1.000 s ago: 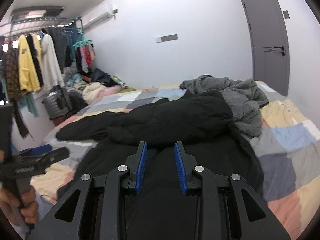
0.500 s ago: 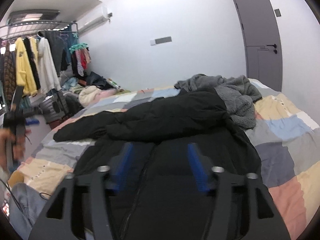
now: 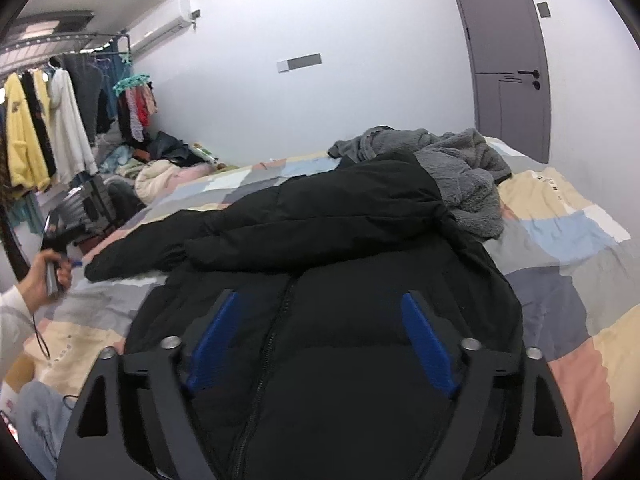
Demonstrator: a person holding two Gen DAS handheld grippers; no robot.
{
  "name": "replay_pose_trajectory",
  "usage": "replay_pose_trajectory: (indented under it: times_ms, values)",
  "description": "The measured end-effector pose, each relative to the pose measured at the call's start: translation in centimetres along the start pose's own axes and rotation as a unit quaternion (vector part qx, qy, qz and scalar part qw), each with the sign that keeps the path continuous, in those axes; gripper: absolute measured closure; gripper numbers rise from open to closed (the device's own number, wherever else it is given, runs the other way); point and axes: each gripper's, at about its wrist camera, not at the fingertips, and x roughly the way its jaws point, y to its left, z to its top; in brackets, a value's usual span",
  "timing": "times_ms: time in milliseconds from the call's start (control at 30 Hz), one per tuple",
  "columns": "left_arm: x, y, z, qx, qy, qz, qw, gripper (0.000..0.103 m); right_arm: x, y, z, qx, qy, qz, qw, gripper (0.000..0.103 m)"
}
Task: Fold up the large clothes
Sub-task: 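Reach the left gripper to the other sleeve cuff and close on it, then lift the sleeve with the left gripper and fold it across the body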
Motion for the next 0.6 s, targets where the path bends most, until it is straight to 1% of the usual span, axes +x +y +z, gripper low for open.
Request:
replay_pose_trajectory:
  times_ms: [67, 167, 233, 300, 367, 467, 533, 567, 600]
  values:
    - [1.6, 1.5, -0.4, -0.022, -0.001, -0.01, 0.9997, 0.001, 0.7, 0.1, 0.1, 0.005, 0.01, 0.004, 1.0, 0.011]
    - [4.1, 4.2, -0.1, -0.076, -0.012, -0.028, 0.9967, 0.001, 2.0, 0.2, 0.3, 0.009, 0.026, 0.002, 1.0, 0.01]
    - [5.2, 5.8, 0.1, -0.115, -0.024, -0.044, 0.9921, 0.001, 2.6, 0.3, 0.3, 0.006, 0.032, -0.003, 0.999, 0.01]
    - [6.0, 7.2, 0.5, -0.141, -0.044, -0.065, 0.9869, 0.001, 3.2, 0.3, 0.3, 0.005, 0.037, -0.015, 0.999, 0.009]
    - [6.6, 7.7, 0.9, -0.144, -0.059, -0.077, 0.9847, 0.001, 3.4, 0.3, 0.5, 0.006, 0.034, -0.031, 0.999, 0.008]
    - [7.5, 7.2, 1.8, -0.138, -0.067, -0.083, 0.9847, 0.002, 3.6, 0.2, 0.8, 0.007, 0.026, -0.047, 0.999, 0.006]
    - [7.9, 6.9, 2.3, -0.134, -0.071, -0.076, 0.9855, 0.017, 4.1, 0.1, 1.0, 0.007, 0.031, -0.05, 0.998, 0.006]
    - [8.1, 6.9, 2.5, -0.137, -0.069, -0.075, 0.9853, 0.032, 4.3, 0.2, 1.0, 0.008, 0.036, -0.049, 0.998, 0.006]
    - [8.2, 6.9, 2.7, -0.143, -0.066, -0.073, 0.9848, 0.041, 4.5, 0.3, 1.0, 0.006, 0.041, -0.049, 0.998, 0.006]
